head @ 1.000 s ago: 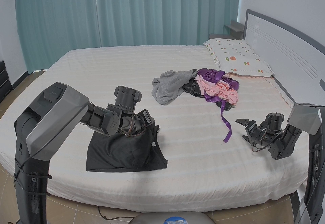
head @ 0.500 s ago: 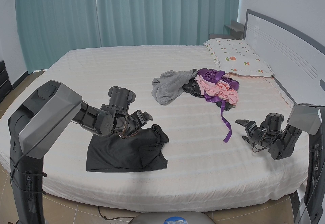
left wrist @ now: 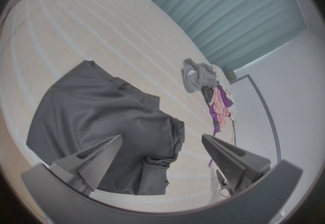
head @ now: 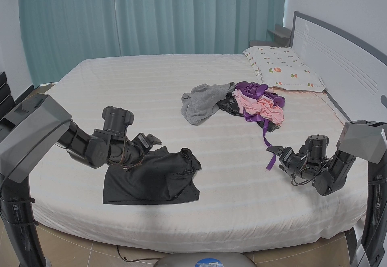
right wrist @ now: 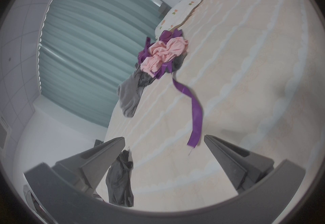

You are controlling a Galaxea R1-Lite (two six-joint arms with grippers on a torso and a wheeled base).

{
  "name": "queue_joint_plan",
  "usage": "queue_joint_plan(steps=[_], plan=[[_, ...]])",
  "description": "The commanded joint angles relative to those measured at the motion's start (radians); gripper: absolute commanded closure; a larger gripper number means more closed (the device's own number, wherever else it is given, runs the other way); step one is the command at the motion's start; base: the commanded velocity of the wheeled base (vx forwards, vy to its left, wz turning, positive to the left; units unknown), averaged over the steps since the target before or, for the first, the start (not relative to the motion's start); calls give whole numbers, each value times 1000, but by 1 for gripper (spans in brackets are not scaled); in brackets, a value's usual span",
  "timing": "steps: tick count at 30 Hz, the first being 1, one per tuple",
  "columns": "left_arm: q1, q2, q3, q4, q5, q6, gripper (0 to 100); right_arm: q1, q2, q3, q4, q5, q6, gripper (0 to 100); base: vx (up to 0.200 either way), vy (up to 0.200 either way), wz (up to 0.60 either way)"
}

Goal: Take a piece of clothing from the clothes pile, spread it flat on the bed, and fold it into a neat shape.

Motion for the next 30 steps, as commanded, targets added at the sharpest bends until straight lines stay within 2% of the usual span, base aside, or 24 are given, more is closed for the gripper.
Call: queue_joint_plan(steps=[1, 7, 8, 10, 14, 18, 23, 26, 30], plan=[[61, -60, 136, -82, -32, -35, 0, 72, -47, 25, 41, -40, -60, 0, 0, 200, 0], [113, -59, 234, -159, -87, -79, 0, 148, -57, 16, 111, -111, -142, 0, 0, 200, 0], [131, -59, 257, -188, -130, -119, 0, 182, -68, 13, 134, -134, -178, 0, 0, 200, 0], [147, -57, 274, -220, -159, -158, 0, 222, -76, 10, 174, -152, -211, 0, 0, 200, 0], [157, -45, 314, -268, -156, -158, 0, 300, -82, -18, 239, -210, -279, 0, 0, 200, 0], [185, -40, 352, -318, -164, -159, 0, 368, -80, -88, 332, -258, -293, 0, 0, 200, 0], [200, -22, 364, -381, -161, -158, 0, 395, -76, -192, 519, -293, -306, 0, 0, 200, 0], [197, -19, 376, -404, -155, -155, 0, 397, -77, -228, 570, -315, -325, 0, 0, 200, 0], [197, -17, 378, -407, -155, -153, 0, 395, -68, -257, 604, -322, -339, 0, 0, 0, 0]])
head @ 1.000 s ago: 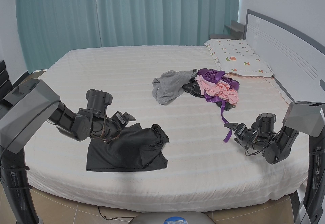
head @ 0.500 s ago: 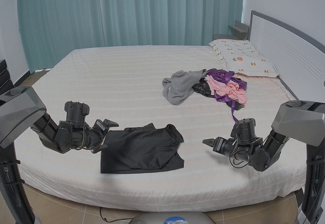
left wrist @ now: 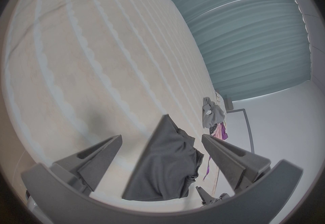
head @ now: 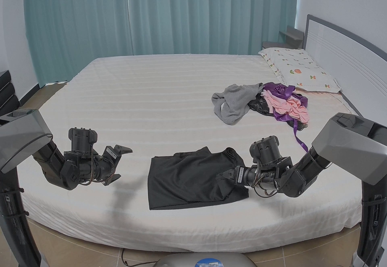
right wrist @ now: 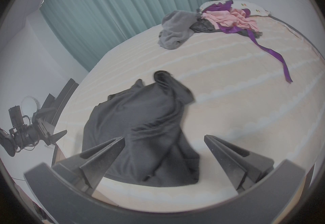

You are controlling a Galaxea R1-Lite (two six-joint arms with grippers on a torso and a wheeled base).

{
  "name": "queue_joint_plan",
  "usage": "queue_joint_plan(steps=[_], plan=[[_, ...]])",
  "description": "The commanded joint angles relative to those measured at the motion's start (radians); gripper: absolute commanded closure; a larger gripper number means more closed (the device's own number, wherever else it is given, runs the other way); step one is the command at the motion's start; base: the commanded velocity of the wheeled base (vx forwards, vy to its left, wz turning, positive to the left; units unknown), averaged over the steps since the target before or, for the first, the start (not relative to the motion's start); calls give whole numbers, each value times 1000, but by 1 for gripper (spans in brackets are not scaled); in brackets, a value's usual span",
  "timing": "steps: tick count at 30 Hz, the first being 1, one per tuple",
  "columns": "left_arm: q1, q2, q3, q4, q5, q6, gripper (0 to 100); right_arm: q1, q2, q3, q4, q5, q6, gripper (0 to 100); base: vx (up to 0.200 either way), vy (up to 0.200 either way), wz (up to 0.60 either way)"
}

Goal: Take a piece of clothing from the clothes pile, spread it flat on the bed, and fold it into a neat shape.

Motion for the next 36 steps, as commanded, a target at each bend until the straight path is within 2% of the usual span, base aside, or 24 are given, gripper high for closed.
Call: queue_joint_plan(steps=[1, 6, 10, 14, 25, 33, 36], plan=[[2, 16, 10, -7, 3, 1, 0, 6, 11, -46, 24, -7, -10, 0, 0, 0, 0], [-1, 20, 10, -7, 4, 6, 0, -1, 26, -59, 32, -10, -32, 0, 0, 0, 0], [-1, 24, 10, -7, 4, 15, 0, -7, 55, -79, 77, -76, -82, 0, 0, 0, 0], [-1, 24, 10, -7, 4, 15, 0, -10, 78, -87, 83, -91, -98, 0, 0, 0, 0], [-1, 24, 9, -7, 4, 15, 0, -22, 78, -69, 83, -93, -110, 0, 0, 0, 0], [-1, 24, 9, -5, 3, 17, 0, -99, -3, 51, 70, -79, -107, 0, 0, 0, 0], [-1, 24, 9, -5, 3, 17, 0, -105, -9, 63, 70, -79, -107, 0, 0, 0, 0]])
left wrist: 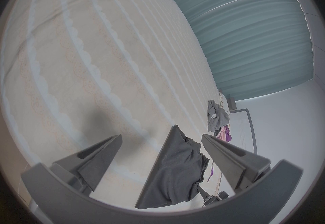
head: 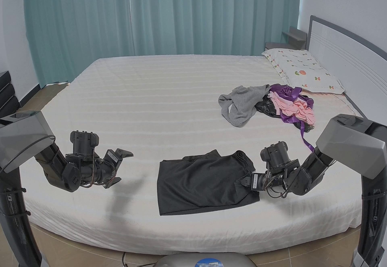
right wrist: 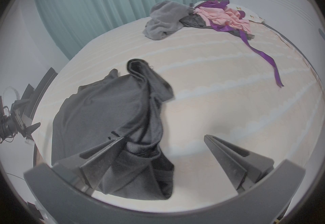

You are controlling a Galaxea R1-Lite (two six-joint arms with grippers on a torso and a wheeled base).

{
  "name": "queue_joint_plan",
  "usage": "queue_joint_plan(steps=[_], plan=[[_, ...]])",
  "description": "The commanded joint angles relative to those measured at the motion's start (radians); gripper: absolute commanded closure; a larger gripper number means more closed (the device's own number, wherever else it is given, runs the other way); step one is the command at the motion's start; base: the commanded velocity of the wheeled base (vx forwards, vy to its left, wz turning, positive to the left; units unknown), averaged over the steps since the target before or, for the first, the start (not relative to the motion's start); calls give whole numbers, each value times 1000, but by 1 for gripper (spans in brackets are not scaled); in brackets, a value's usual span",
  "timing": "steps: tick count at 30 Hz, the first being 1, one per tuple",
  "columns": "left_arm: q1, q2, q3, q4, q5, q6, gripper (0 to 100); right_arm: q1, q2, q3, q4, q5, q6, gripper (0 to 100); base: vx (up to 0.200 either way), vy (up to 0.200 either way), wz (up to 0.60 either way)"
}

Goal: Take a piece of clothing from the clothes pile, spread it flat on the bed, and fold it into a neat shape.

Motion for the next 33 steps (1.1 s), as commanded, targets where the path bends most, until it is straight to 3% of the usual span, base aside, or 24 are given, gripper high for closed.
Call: queue_joint_plan(steps=[1, 6, 9, 15, 32, 33], plan=[[0, 2, 0, 0, -1, 0, 0, -48, -63, 86, -3, 20, -3, 0, 0, 0, 0], [0, 2, 0, 1, -1, 0, 0, -81, -77, 135, -9, 40, -12, 0, 0, 0, 0], [0, 2, 0, 1, -1, 0, 0, -140, -100, 192, -55, 88, -10, 0, 0, 0, 0], [0, 2, 0, 1, -1, 0, 0, -150, -169, 212, -102, 131, 1, 0, 0, 0, 0], [0, 2, 0, 1, -1, 0, 0, -16, -63, 71, -88, 204, 65, 0, 0, 0, 0], [0, 2, 0, 1, -1, 0, 0, -16, -63, 72, -88, 204, 63, 100, 0, 0, 0]])
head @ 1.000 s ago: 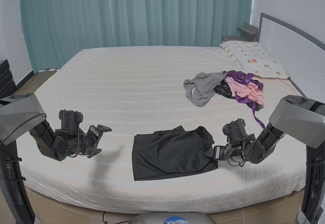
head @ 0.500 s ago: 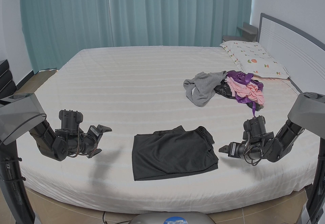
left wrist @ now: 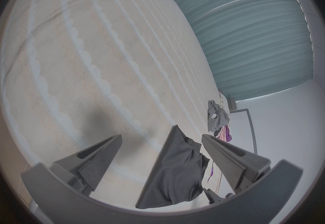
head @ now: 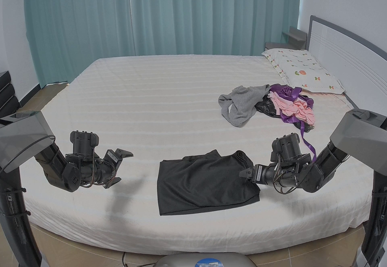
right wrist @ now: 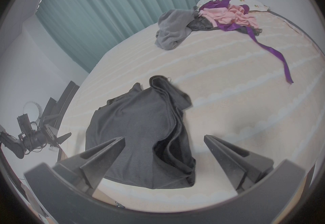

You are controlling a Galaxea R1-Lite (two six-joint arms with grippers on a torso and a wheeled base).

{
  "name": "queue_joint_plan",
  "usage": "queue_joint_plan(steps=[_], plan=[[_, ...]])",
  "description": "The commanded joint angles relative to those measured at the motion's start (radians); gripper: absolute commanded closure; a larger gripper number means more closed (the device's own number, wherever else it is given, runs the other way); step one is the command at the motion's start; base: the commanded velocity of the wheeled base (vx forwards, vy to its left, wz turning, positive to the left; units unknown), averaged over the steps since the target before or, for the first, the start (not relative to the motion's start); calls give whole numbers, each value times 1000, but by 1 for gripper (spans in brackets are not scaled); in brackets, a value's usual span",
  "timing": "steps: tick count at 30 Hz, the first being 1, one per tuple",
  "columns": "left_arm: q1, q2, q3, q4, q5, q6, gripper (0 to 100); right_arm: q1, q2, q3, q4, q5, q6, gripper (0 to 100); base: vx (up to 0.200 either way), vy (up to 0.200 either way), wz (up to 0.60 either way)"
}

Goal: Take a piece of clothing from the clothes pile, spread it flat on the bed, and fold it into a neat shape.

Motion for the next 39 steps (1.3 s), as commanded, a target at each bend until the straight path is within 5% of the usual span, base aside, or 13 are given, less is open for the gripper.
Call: queue_joint_plan(steps=[1, 20, 21, 28, 39], plan=[[0, 1, 0, 0, 0, 0, 0, 18, 36, 1, 4, 12, -10, 100, 0, 0, 0], [0, 3, -2, 1, 0, 0, 0, -31, 8, 77, 36, 12, -62, 100, 0, 0, 0], [0, 3, -2, 1, 0, 0, 0, -31, 9, 79, 36, 12, -68, 0, 0, 0, 0], [1, 1, -3, 11, 0, 0, 0, -31, -20, 54, 28, 14, -68, 0, 0, 0, 0], [0, -5, 1, 9, -4, -2, 0, -17, 89, -211, 34, 28, 30, 0, 109, 0, 0]])
